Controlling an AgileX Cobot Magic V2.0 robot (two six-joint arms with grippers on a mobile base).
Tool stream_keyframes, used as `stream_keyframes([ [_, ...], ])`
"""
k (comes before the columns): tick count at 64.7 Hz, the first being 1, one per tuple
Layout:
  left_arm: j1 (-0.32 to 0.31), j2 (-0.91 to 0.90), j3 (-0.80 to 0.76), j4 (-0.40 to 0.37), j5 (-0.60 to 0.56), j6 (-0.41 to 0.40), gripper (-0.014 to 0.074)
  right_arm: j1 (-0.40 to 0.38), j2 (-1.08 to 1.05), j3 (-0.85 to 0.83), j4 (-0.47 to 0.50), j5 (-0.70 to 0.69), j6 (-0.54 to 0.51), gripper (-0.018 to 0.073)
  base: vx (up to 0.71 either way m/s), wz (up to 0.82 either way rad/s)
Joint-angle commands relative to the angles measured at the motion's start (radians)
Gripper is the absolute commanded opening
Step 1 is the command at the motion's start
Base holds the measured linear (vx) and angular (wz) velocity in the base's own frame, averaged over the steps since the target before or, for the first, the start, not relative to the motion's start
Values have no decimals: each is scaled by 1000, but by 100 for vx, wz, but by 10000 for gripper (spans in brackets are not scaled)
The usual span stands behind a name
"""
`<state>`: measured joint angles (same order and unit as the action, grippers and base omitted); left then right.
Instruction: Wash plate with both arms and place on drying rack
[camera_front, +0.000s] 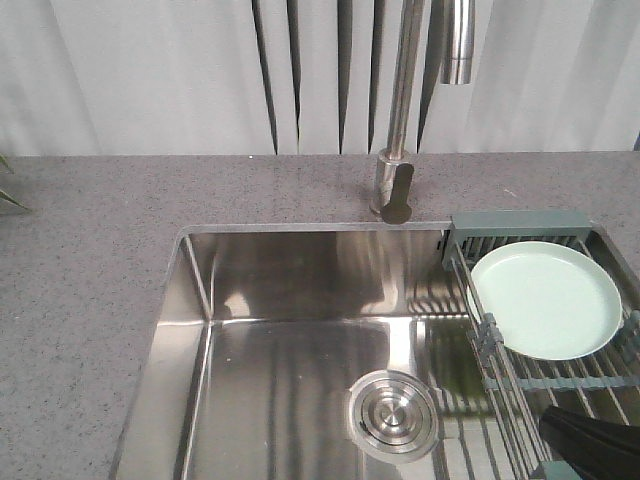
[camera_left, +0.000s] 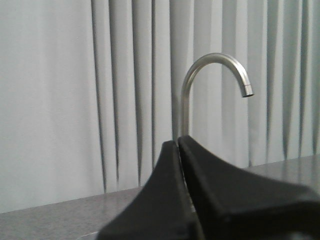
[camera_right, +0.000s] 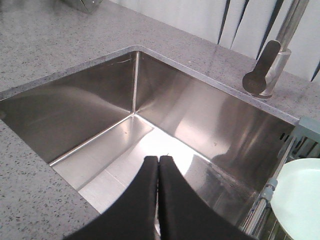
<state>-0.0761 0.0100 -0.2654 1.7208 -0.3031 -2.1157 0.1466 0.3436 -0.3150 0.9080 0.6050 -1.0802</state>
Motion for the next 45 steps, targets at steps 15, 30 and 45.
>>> stream_keyframes([
  [15,4,14,-20,52,57,-22,-6,1,13,-27,41,-37,3,-1,0,0],
  [30,4,14,-20,52,57,-22,-6,1,13,-27,41,-37,3,-1,0,0],
  [45,4,14,-20,52,57,-22,-6,1,13,-27,41,-37,3,-1,0,0],
])
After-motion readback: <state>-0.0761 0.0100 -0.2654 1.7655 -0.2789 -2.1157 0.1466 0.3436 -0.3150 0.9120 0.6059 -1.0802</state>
